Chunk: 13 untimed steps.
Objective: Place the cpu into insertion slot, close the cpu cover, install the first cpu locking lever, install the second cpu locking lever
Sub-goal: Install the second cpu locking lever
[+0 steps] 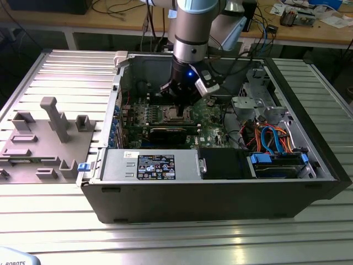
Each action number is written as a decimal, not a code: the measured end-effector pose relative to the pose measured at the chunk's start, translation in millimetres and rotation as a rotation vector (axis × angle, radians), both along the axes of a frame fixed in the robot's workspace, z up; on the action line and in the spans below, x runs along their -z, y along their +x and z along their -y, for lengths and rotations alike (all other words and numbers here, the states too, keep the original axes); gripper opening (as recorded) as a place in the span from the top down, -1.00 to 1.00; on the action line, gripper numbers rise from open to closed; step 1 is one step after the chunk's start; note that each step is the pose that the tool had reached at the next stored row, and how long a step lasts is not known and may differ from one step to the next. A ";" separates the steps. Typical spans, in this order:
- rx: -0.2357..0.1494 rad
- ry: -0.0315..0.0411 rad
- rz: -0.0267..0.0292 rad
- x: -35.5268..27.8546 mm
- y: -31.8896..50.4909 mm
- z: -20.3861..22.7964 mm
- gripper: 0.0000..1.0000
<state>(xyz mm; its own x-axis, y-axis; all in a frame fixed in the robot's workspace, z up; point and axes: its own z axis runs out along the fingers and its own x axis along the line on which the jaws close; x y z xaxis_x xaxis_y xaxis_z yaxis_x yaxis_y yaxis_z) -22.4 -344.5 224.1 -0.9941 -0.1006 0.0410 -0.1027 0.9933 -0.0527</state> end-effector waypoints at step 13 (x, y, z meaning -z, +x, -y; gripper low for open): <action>0.000 -0.0047 0.0000 -23.7 0.0 -0.3 0.79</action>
<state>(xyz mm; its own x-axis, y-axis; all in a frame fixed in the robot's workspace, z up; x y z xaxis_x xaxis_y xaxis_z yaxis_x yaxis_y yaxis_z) -22.4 -344.2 247.8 -0.9941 -0.1004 0.0414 -0.1027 0.9931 -0.0574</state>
